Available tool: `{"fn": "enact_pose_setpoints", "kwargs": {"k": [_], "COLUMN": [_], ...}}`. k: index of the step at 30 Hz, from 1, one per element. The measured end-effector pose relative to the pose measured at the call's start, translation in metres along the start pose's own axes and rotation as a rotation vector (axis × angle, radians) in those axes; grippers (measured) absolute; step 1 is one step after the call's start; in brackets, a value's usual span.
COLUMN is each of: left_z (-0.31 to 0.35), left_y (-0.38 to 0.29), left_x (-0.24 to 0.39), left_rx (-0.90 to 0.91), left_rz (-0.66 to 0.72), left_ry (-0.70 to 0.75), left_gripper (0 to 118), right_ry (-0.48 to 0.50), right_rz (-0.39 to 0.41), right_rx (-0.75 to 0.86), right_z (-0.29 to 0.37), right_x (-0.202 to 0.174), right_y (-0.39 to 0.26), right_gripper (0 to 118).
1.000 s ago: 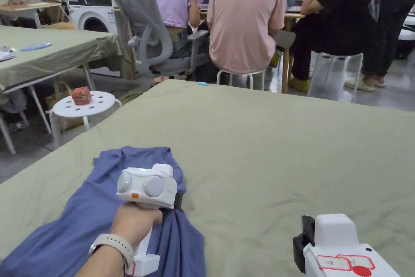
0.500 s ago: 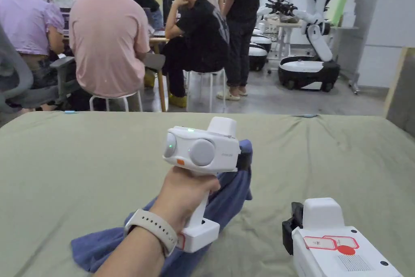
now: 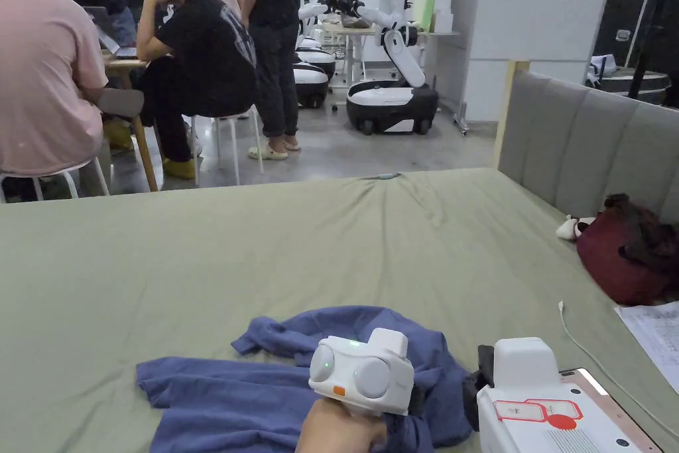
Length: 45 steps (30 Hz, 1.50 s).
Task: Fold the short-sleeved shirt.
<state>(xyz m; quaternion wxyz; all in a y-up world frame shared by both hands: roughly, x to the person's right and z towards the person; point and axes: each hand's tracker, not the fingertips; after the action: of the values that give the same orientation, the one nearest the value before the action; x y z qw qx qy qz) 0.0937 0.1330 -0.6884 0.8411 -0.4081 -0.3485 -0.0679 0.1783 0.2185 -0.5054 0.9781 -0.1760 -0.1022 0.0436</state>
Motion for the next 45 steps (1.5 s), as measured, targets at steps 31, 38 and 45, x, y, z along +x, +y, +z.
{"fn": "enact_pose_setpoints", "kwargs": {"k": [31, 38, 45], "left_z": [0.217, 0.13, 0.067], "left_y": [-0.076, -0.009, -0.001], "left_x": [-0.239, -0.31, -0.351], "left_rx": [0.192, -0.073, -0.139], "left_rz": [0.362, 0.494, 0.553], "left_ry": [0.469, 0.291, 0.447], "left_gripper": [0, 7, 95], "right_ry": [0.215, 0.176, 0.126], "right_rz": [0.024, 0.019, 0.026], "right_rx": [-0.019, -0.071, -0.123], "right_z": [-0.029, -0.054, -0.08], "right_x": [-0.08, -0.053, -0.031], "right_y": [0.012, 0.0, -0.012], "right_gripper": [0, 0, 0]}}
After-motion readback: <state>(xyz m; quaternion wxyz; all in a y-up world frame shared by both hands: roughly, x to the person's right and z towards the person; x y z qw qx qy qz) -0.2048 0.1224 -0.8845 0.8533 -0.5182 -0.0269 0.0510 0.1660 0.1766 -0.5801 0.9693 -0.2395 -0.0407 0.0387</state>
